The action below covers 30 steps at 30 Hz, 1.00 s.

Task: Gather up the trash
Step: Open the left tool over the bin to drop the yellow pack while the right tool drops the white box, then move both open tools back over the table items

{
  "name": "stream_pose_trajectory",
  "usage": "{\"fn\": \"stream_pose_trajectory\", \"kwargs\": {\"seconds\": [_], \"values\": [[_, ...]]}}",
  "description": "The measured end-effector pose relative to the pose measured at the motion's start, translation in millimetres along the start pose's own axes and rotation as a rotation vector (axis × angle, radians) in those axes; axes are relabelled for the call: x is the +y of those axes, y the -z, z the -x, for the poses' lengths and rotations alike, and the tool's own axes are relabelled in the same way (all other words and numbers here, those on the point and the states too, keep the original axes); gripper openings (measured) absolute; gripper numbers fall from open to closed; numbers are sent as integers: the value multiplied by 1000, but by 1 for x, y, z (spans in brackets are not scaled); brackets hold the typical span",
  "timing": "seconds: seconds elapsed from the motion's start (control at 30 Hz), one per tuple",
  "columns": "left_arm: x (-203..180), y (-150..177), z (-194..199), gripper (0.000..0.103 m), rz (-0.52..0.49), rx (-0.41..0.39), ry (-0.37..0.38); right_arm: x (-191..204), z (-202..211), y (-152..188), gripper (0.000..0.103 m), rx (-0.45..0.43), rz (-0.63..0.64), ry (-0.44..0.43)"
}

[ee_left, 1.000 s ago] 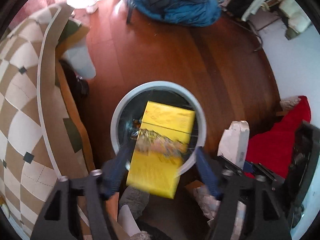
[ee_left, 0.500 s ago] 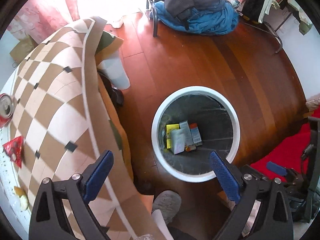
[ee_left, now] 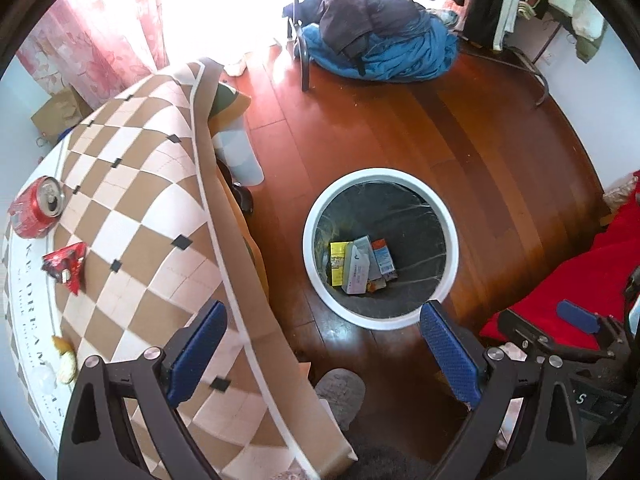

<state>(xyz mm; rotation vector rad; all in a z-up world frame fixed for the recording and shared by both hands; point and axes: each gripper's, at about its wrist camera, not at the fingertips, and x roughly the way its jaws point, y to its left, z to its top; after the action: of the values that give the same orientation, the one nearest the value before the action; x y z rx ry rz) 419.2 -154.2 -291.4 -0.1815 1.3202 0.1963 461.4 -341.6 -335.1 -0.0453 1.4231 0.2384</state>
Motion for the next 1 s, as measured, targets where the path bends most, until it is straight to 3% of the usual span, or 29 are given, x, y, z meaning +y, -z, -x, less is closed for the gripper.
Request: {"fn": "stream_pose_trajectory", "kwargs": {"seconds": [0.3,0.53,0.67,0.77,0.9,1.0], "values": [[7,16,71,99,-16,-106,16,10,81,18,103,-109,-16,1],[37,30,135,99,21,-203,-20,41,157,37,103,-227,-37,-75],[81,47,165,99,95,-257,-20,83,180,52,103,-251,7,-138],[127,65,175,99,158,-275,-71,131,181,65,103,-233,78,-184],[199,96,165,99,244,-258,-189,201,156,79,103,-178,178,-228],[261,126,143,99,318,-202,-269,261,113,90,103,-77,248,-269]]}}
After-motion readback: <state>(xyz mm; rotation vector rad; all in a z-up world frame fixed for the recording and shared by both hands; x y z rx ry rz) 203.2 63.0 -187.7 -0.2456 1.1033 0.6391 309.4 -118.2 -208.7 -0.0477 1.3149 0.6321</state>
